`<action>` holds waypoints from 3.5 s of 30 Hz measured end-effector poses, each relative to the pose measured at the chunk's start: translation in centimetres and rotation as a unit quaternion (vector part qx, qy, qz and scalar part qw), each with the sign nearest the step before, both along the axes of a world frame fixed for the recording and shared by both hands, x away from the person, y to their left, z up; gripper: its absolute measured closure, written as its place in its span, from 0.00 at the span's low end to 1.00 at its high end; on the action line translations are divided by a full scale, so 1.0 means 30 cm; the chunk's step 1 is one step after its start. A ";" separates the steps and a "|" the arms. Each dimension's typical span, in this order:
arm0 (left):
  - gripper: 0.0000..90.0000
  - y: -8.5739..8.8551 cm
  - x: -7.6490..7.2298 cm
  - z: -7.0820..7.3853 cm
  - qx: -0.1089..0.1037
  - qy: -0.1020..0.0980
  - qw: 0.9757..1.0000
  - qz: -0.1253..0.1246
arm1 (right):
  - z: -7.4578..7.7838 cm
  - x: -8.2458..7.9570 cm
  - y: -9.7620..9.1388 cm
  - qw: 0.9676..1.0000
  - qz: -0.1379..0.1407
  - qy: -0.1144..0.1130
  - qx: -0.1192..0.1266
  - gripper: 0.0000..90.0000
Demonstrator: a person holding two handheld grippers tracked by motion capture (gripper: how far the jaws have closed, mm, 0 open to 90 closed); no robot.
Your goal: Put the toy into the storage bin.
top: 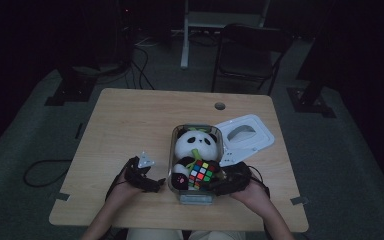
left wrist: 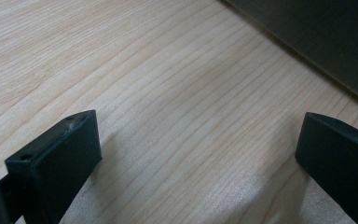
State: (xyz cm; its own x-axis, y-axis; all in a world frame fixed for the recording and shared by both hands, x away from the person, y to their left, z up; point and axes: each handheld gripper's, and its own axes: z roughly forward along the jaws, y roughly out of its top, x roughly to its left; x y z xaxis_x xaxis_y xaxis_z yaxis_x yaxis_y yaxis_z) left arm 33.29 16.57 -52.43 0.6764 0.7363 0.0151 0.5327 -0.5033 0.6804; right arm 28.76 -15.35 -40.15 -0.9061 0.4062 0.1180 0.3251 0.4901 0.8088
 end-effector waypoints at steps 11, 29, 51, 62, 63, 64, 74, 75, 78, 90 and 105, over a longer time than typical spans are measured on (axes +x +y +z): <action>0.01 -0.002 -0.004 0.000 -0.001 0.000 1.000 0.000 | 0.044 -0.004 -0.008 1.000 -0.009 0.010 0.008 0.36; 0.01 -0.002 -0.004 -0.001 -0.001 0.000 1.000 -0.001 | 0.055 0.008 0.048 1.000 0.005 0.005 -0.020 0.36; 0.07 0.043 -0.018 0.137 -0.028 -0.001 0.999 0.016 | 0.039 0.015 0.017 0.999 -0.005 0.031 -0.016 0.30; 0.22 -0.045 -0.138 0.415 -0.082 -0.078 0.991 -0.077 | 0.114 -0.003 -0.049 0.998 -0.056 -0.005 0.024 0.62; 0.25 -0.058 -0.152 0.433 -0.089 -0.085 0.988 -0.093 | 0.115 -0.008 -0.051 0.998 -0.057 -0.005 0.024 0.73; 0.37 -0.070 -0.166 0.449 -0.096 -0.093 0.985 -0.110 | 0.115 -0.011 -0.051 0.998 -0.054 -0.002 0.025 0.77; 0.94 -0.207 -0.219 0.512 -0.125 -0.083 0.966 -0.209 | 0.098 -0.022 -0.040 0.999 -0.048 0.002 0.009 1.00; 0.95 -0.219 -0.218 0.512 -0.119 -0.081 0.966 -0.213 | 0.095 -0.021 -0.038 0.999 -0.048 0.002 0.007 1.00; 1.00 -0.250 -0.209 0.504 -0.114 -0.069 0.965 -0.226 | 0.087 -0.016 -0.033 0.999 -0.049 0.004 0.004 1.00; 1.00 -0.317 -0.172 0.471 -0.096 -0.041 0.964 -0.246 | 0.067 -0.006 -0.020 0.999 -0.053 0.004 -0.006 1.00; 1.00 -0.325 -0.161 0.449 -0.080 -0.030 0.962 -0.260 | 0.047 0.012 -0.005 0.997 -0.053 0.044 -0.018 1.00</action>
State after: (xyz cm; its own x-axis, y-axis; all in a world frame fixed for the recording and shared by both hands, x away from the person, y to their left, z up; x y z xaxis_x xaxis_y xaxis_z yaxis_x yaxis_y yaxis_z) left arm 28.45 6.81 -38.97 0.9555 0.2943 -0.0193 0.1937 -0.5770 0.7935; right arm 29.12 -15.50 -38.74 -0.8442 0.5051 0.1793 0.4462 0.4771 0.7572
